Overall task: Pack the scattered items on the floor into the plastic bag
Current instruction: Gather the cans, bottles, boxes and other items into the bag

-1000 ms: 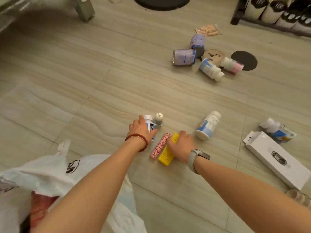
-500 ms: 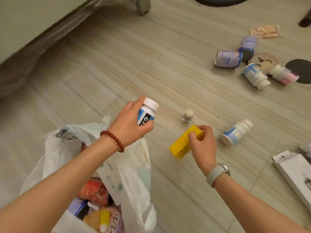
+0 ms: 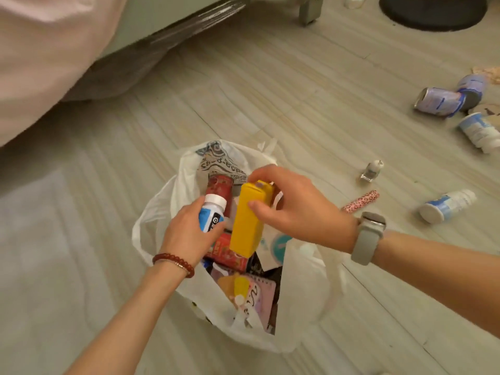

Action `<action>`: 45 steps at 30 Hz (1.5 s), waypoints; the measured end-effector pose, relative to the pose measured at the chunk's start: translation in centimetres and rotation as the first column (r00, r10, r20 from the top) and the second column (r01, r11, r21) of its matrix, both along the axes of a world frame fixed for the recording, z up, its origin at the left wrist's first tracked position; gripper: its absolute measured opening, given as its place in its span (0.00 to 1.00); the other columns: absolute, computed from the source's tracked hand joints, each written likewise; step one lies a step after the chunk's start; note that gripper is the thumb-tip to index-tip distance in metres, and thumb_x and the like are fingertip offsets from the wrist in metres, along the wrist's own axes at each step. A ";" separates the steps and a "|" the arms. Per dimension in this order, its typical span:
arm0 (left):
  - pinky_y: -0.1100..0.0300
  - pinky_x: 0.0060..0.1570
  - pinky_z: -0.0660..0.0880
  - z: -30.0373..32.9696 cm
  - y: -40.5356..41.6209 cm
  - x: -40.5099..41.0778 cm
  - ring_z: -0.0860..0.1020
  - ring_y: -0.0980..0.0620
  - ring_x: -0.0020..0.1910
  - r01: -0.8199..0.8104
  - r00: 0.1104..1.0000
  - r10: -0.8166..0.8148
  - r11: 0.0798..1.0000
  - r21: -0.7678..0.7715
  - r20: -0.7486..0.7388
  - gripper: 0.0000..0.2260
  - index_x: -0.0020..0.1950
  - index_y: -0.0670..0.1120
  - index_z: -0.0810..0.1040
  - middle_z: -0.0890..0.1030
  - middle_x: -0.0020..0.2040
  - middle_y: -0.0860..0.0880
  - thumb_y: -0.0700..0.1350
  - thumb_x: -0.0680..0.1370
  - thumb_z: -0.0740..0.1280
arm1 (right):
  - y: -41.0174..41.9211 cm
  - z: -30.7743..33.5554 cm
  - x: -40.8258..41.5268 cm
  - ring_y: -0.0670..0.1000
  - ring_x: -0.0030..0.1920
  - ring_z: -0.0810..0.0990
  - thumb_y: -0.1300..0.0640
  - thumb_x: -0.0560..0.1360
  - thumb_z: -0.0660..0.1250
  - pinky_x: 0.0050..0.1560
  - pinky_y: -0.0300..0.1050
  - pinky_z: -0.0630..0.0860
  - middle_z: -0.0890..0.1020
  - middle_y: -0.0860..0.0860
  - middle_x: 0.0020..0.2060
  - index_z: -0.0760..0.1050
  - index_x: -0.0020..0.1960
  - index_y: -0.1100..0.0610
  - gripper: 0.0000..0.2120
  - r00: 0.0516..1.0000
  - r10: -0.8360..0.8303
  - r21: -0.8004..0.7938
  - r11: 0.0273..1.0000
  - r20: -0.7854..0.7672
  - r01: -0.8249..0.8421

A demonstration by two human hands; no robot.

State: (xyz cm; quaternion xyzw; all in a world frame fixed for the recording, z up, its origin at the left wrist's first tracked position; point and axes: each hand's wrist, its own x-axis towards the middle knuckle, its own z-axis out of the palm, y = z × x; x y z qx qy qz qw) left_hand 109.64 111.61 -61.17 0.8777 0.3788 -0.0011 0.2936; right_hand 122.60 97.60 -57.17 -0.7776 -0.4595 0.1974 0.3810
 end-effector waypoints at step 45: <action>0.55 0.52 0.70 -11.5 -15.8 32.5 0.74 0.43 0.56 0.730 0.676 -0.721 0.684 0.001 -0.153 0.14 0.59 0.45 0.71 0.75 0.59 0.44 0.43 0.75 0.66 | -19.3 -22.5 10.7 0.50 0.45 0.66 0.61 0.66 0.73 0.40 0.46 0.63 0.77 0.50 0.43 0.72 0.51 0.45 0.19 0.667 -0.637 -0.212 0.642 0.387 0.737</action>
